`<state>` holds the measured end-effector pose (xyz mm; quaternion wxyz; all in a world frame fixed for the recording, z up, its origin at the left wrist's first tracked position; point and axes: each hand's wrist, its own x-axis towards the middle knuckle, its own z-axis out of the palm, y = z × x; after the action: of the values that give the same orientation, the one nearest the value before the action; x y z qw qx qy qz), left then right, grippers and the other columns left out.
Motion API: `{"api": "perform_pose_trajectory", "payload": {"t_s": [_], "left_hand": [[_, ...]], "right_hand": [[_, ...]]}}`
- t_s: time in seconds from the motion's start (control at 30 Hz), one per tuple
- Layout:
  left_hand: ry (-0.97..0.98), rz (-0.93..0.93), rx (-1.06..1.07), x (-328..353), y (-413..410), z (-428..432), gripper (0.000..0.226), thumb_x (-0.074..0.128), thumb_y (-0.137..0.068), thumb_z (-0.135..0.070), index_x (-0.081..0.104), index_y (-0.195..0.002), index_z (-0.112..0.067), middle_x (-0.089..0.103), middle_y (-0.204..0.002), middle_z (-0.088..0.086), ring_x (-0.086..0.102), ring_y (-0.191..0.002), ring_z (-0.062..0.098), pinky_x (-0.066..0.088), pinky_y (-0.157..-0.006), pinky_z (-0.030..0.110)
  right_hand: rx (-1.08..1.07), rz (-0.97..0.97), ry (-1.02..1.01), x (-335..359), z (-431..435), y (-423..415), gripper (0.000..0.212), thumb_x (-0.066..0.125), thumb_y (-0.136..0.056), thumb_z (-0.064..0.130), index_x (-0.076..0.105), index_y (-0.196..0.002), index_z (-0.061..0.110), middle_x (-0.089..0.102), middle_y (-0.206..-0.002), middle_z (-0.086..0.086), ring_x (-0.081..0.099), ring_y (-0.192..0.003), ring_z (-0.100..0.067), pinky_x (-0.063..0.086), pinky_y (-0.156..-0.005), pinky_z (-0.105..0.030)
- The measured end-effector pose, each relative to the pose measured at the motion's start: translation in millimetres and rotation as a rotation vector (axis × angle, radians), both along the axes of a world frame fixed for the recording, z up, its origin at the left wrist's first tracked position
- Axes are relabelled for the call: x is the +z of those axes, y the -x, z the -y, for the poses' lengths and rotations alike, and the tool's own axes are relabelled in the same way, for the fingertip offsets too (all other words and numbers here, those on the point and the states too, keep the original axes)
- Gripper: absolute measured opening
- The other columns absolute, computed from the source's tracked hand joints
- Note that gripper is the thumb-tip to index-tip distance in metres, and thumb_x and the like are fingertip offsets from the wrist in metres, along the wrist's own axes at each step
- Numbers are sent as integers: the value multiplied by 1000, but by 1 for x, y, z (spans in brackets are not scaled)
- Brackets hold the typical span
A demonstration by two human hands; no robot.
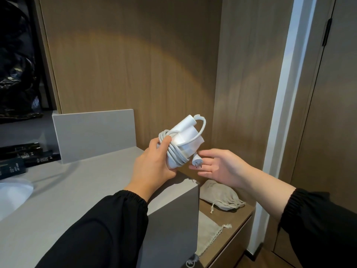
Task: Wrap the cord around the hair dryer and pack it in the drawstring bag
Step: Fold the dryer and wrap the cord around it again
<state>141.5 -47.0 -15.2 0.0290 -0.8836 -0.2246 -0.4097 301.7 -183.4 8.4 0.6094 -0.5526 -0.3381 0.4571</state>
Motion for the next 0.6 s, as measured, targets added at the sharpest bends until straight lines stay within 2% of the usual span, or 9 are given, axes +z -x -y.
{"api": "perform_pose_trajectory", "payload": {"t_s": [0.07, 0.1, 0.2, 0.23, 0.37, 0.43, 0.53, 0.6], "left_hand": [[-46, -23, 2, -1, 1, -1, 81, 76, -70, -44, 32, -136, -26, 47, -126, 4, 57, -94, 20, 48, -65, 24], [-86, -42, 1, -1, 0, -1, 81, 77, -69, -44, 34, -135, -26, 49, -124, 6, 58, -91, 21, 48, -62, 25], [-192, -97, -21, -1, -3, -2, 82, 80, -64, -41, 36, -131, -24, 53, -119, 10, 60, -79, 24, 46, -55, 26], [-210, -113, -25, -1, -3, -2, 84, 82, -61, -40, 37, -130, -24, 54, -119, 11, 60, -75, 25, 46, -55, 26], [-252, -181, -19, 1, -5, -3, 90, 84, -56, -38, 33, -130, -26, 54, -119, 14, 58, -68, 27, 45, -52, 30], [-293, -196, -22, 1, -5, -3, 86, 83, -57, -37, 36, -129, -24, 55, -115, 14, 56, -64, 26, 41, -50, 29], [-350, -193, -38, 1, -8, -3, 75, 79, -61, -35, 42, -125, -23, 56, -109, 14, 49, -58, 26, 32, -49, 28], [-362, -196, -46, 1, -10, -4, 72, 78, -62, -36, 43, -124, -22, 56, -108, 15, 47, -57, 26, 32, -49, 28]], "right_hand": [[30, -4, 58, 4, 1, -3, 76, 60, -82, 48, 29, -145, 19, 65, -122, -15, 63, -112, -31, 32, -110, -46], [39, 2, 96, 6, 1, -6, 86, 56, -79, 58, 22, -148, 21, 60, -130, -17, 58, -119, -33, 26, -113, -48], [60, -15, 177, 10, -1, -13, 98, 39, -80, 76, 12, -154, 17, 29, -154, -20, 31, -140, -38, 15, -117, -52], [62, -44, 182, 12, -1, -15, 99, 36, -80, 78, 13, -154, 17, 25, -156, -19, 28, -141, -39, 16, -117, -52], [1, -119, 201, 12, -4, -18, 101, 40, -80, 78, 23, -150, 8, 29, -154, -21, 35, -137, -41, 28, -111, -51], [-29, -120, 208, 10, -5, -16, 101, 46, -78, 76, 27, -148, 5, 33, -151, -22, 37, -136, -41, 30, -111, -53], [-70, -147, 203, 8, -7, -16, 92, 60, -76, 67, 35, -143, 9, 48, -139, -25, 49, -125, -43, 38, -105, -56], [-52, -144, 203, 6, -8, -16, 97, 70, -67, 63, 36, -142, 12, 53, -133, -26, 54, -120, -44, 41, -102, -57]]}}
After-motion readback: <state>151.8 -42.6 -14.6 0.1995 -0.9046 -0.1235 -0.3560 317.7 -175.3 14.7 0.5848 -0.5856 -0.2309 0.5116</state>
